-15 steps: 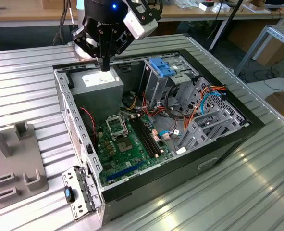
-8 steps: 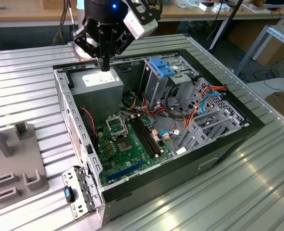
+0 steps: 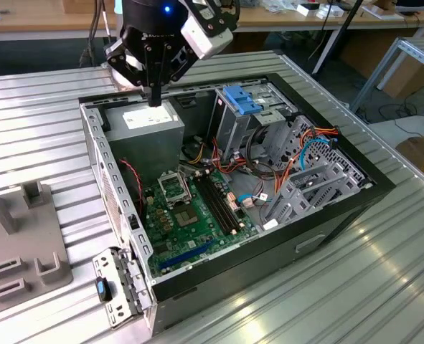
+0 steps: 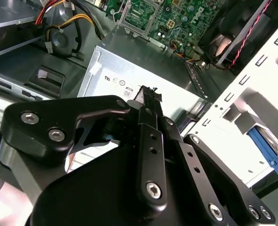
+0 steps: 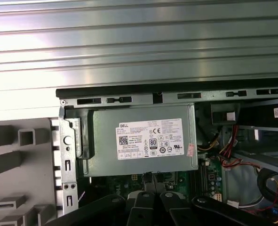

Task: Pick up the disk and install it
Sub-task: 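Reach for the disk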

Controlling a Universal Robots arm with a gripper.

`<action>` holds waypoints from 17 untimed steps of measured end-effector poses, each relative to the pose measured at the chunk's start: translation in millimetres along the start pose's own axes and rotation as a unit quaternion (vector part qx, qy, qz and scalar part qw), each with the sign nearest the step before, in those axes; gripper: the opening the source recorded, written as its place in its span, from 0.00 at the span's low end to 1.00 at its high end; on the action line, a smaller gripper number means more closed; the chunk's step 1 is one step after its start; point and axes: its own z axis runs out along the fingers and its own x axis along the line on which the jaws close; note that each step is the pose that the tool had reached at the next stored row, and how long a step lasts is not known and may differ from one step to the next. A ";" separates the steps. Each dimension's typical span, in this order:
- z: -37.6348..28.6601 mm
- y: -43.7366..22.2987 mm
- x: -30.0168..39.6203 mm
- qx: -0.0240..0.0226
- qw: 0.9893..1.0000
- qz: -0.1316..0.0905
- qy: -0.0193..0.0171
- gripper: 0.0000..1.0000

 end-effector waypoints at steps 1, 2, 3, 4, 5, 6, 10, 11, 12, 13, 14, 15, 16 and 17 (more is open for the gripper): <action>0.0 0.0 0.4 0.000 1.000 0.000 0.000 0.11; 0.0 -0.1 1.2 0.000 1.000 0.000 0.000 0.11; 0.0 -0.1 1.5 0.000 1.000 0.000 0.000 0.11; -0.1 -0.1 1.9 0.000 1.000 0.000 0.000 0.11; -0.1 -0.2 2.4 0.000 1.000 0.000 0.000 0.11; -0.1 -0.3 3.0 0.000 1.000 0.000 0.000 0.11; -0.3 -0.7 8.9 0.000 1.000 0.000 0.000 0.11; -0.3 -0.8 10.3 0.000 1.000 0.000 0.000 0.11; -0.3 -0.8 11.1 0.000 1.000 0.000 0.000 0.11; -0.4 -1.0 12.9 0.000 1.000 0.000 0.000 0.11; -0.4 -1.2 16.0 0.000 1.000 0.000 0.000 0.11; -0.5 -1.3 17.5 0.000 1.000 0.000 0.000 0.11; -0.5 -1.4 18.5 0.000 1.000 0.000 0.000 0.11; -0.5 -1.5 20.1 0.000 1.000 0.000 0.000 0.11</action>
